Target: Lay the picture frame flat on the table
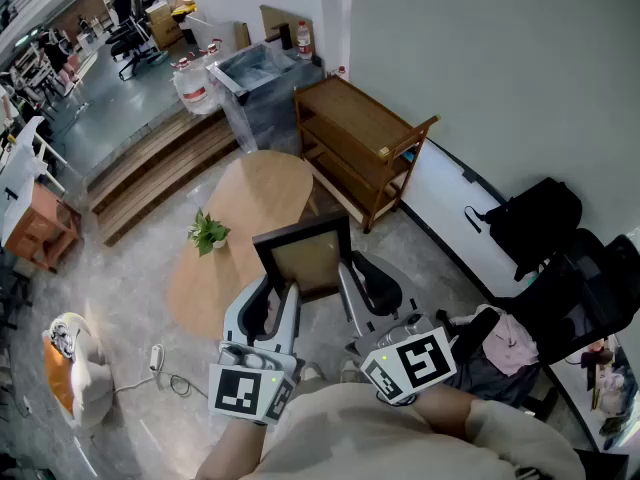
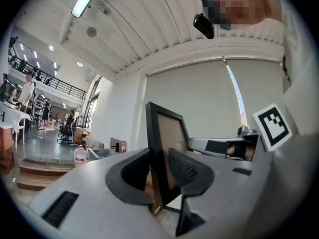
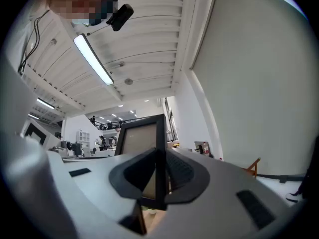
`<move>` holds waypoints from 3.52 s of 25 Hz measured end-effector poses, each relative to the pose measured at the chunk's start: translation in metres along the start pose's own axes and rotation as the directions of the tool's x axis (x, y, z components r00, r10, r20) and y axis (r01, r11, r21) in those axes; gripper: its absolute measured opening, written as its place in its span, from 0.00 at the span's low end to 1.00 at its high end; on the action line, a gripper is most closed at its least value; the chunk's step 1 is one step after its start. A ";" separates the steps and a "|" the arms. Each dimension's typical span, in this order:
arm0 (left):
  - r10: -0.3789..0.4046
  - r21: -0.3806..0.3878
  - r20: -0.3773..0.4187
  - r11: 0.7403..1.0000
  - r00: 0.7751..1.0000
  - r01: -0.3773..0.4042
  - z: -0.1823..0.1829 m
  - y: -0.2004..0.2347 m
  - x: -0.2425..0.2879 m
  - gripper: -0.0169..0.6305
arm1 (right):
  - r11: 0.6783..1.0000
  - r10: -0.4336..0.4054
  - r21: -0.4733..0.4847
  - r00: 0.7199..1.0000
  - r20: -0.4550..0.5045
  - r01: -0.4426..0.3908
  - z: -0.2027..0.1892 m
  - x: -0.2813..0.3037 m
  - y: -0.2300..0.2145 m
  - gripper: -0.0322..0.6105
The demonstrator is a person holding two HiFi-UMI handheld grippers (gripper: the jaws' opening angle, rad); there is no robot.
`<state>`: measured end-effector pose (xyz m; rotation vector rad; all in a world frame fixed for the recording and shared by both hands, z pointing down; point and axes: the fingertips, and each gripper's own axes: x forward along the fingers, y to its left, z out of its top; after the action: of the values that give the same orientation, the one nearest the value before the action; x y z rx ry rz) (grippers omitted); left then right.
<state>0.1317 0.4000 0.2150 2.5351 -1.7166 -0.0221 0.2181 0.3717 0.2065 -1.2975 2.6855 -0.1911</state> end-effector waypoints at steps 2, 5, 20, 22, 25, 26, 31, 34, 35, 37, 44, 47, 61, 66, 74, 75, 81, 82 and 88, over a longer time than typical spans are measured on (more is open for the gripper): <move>-0.001 -0.001 0.003 1.000 1.000 0.001 -0.002 0.001 0.001 0.20 | 1.000 0.003 0.015 1.000 0.000 -0.003 -0.002 0.002 -0.001 0.13; 0.005 0.006 0.002 1.000 1.000 -0.005 -0.003 0.001 0.003 0.20 | 1.000 0.013 0.027 1.000 -0.005 -0.012 -0.004 0.004 -0.004 0.13; 0.037 -0.004 -0.034 0.999 0.999 -0.037 -0.018 0.000 0.028 0.20 | 0.998 0.050 0.038 0.998 -0.026 -0.049 -0.017 0.011 -0.028 0.13; 0.040 -0.008 -0.036 0.999 0.999 -0.041 -0.021 0.000 0.031 0.20 | 0.998 0.050 0.044 0.998 -0.027 -0.049 -0.019 0.013 -0.031 0.13; 0.044 -0.007 -0.044 0.999 0.998 -0.045 -0.024 0.001 0.035 0.20 | 0.997 0.052 0.060 0.998 -0.036 -0.050 -0.024 0.017 -0.036 0.13; 0.045 -0.007 -0.044 0.999 0.998 -0.045 -0.024 0.003 0.037 0.20 | 0.997 0.053 0.063 0.998 -0.037 -0.051 -0.025 0.019 -0.038 0.13; 0.037 -0.015 -0.036 0.999 0.999 -0.038 -0.027 0.016 0.055 0.20 | 0.997 0.046 0.064 0.998 -0.032 -0.044 -0.029 0.039 -0.047 0.13; 0.032 -0.009 -0.034 0.999 0.999 -0.032 -0.030 0.029 0.071 0.20 | 0.997 0.041 0.063 0.999 -0.034 -0.039 -0.035 0.057 -0.056 0.13; 0.030 -0.009 -0.033 0.999 0.999 -0.030 -0.031 0.033 0.077 0.20 | 0.998 0.040 0.059 0.999 -0.035 -0.038 -0.036 0.063 -0.058 0.13; 0.028 -0.015 -0.033 0.999 0.999 -0.028 -0.034 0.043 0.087 0.20 | 0.998 0.038 0.051 0.998 -0.040 -0.036 -0.040 0.076 -0.063 0.13; 0.028 -0.052 -0.046 0.998 0.999 -0.031 -0.040 0.097 0.127 0.20 | 0.999 0.039 0.028 0.997 -0.071 -0.037 -0.052 0.142 -0.072 0.13; 0.023 -0.062 -0.060 0.998 0.998 -0.027 -0.045 0.125 0.149 0.20 | 0.999 0.032 0.034 0.996 -0.086 -0.029 -0.061 0.175 -0.079 0.13; -0.014 -0.126 -0.142 0.992 0.990 -0.004 -0.049 0.292 0.268 0.20 | 0.998 -0.003 0.057 0.984 -0.180 0.013 -0.093 0.377 -0.105 0.13; -0.028 -0.144 -0.154 0.990 0.988 0.006 -0.045 0.348 0.300 0.20 | 0.999 -0.016 0.048 0.979 -0.205 0.026 -0.098 0.441 -0.106 0.13; -0.011 -0.161 -0.144 0.987 0.989 -0.012 -0.039 0.403 0.325 0.20 | 0.997 -0.009 0.069 0.970 -0.242 0.027 -0.105 0.504 -0.103 0.13; -0.007 -0.164 -0.145 0.986 0.989 -0.017 -0.039 0.407 0.327 0.20 | 0.997 -0.006 0.071 0.968 -0.251 0.025 -0.105 0.510 -0.103 0.12; 0.026 -0.164 -0.162 0.985 0.986 -0.053 -0.045 0.428 0.339 0.20 | 0.995 0.016 0.103 0.954 -0.300 0.016 -0.115 0.535 -0.105 0.12; 0.033 -0.160 -0.166 0.985 0.986 -0.060 -0.045 0.430 0.340 0.20 | 0.994 0.019 0.108 0.951 -0.308 0.015 -0.117 0.537 -0.106 0.12; 0.082 -0.150 -0.184 0.982 0.979 -0.111 -0.056 0.440 0.359 0.20 | 0.990 0.061 0.144 0.940 -0.335 -0.013 -0.130 0.555 -0.120 0.12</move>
<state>-0.1395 -0.0920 0.3156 2.2635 -1.6938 0.0674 -0.0555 -0.1317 0.3101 -1.2712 2.9066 -0.6425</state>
